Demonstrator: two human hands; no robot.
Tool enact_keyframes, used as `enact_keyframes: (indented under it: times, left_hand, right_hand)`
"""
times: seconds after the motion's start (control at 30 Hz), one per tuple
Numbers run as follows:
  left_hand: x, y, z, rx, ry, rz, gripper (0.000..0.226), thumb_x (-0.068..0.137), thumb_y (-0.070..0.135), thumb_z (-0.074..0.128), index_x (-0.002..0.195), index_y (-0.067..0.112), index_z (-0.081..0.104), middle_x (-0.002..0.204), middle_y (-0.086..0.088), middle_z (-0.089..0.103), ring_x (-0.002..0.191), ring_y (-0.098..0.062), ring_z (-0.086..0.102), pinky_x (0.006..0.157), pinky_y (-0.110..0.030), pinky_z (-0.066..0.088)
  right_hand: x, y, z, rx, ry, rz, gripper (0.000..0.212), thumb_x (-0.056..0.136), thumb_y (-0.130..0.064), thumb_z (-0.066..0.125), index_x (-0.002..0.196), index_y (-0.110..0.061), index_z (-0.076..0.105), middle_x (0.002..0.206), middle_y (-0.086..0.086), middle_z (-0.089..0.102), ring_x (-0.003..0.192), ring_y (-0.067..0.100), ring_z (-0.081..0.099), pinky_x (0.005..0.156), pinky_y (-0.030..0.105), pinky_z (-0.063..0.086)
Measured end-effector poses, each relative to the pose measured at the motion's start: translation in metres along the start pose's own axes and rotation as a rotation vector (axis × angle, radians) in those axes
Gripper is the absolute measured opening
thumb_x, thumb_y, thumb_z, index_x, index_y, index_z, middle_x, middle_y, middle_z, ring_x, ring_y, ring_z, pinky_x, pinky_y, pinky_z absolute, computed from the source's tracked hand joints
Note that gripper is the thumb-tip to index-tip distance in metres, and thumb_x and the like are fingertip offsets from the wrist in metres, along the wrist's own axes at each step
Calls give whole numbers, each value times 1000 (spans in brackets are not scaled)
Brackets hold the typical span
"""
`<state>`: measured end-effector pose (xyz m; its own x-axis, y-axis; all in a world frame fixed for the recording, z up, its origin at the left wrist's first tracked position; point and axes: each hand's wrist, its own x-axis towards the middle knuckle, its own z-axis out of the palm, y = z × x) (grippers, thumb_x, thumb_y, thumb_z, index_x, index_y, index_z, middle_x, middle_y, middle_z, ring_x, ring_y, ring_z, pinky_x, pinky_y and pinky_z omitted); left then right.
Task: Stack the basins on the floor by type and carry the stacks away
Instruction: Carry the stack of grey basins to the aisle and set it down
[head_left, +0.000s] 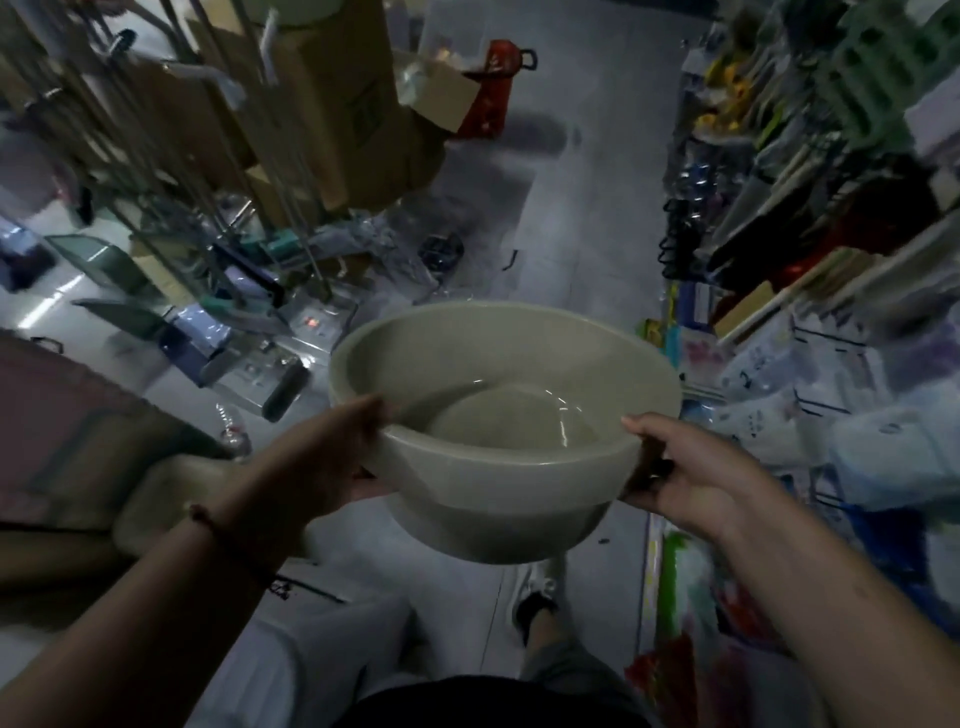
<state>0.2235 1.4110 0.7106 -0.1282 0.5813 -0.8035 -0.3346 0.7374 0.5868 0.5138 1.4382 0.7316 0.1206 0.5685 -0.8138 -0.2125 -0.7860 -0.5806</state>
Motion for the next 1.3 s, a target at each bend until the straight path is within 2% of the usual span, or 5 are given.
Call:
enact_keyframes:
  times: [0.27, 0.53, 0.67, 0.97, 1.3]
  left_hand:
    - [57, 29, -4, -188, 296, -100, 23, 86, 35, 71, 93, 15, 62, 71, -6, 49, 65, -20, 54, 48, -31, 51]
    - [75, 31, -51, -507, 414, -123, 25, 90, 26, 62, 73, 11, 52, 48, -3, 44, 40, -14, 51, 62, -36, 55]
    - [107, 29, -93, -697, 503, -135, 31, 85, 24, 68, 112, 9, 61, 86, -10, 55, 80, -24, 61, 79, -46, 58]
    - [191, 34, -198, -1008, 450, -223, 16, 90, 12, 64, 103, 5, 59, 102, -15, 56, 108, -30, 58, 76, -48, 59]
    - [383, -71, -246, -1164, 548, -374, 12, 85, 4, 52, 94, 12, 55, 82, -9, 52, 74, -23, 54, 59, -39, 54]
  right_hand:
    - [97, -98, 66, -231, -222, 94, 15, 88, -7, 67, 102, -9, 63, 94, 11, 63, 88, 25, 62, 65, 42, 59]
    - [150, -128, 193, -519, -353, 178, 33, 84, -6, 69, 115, -10, 60, 106, 15, 61, 98, 30, 63, 52, 38, 59]
    - [173, -116, 268, -664, -371, 171, 38, 85, -6, 68, 121, -10, 56, 107, 17, 58, 98, 32, 60, 60, 43, 57]
    - [248, -73, 432, -983, -378, 134, 11, 89, -5, 60, 99, -10, 57, 92, 10, 60, 86, 23, 60, 63, 39, 53]
    - [451, 67, 550, -1251, -283, 85, 47, 71, 6, 49, 112, -16, 48, 88, 12, 50, 70, 27, 52, 51, 36, 52]
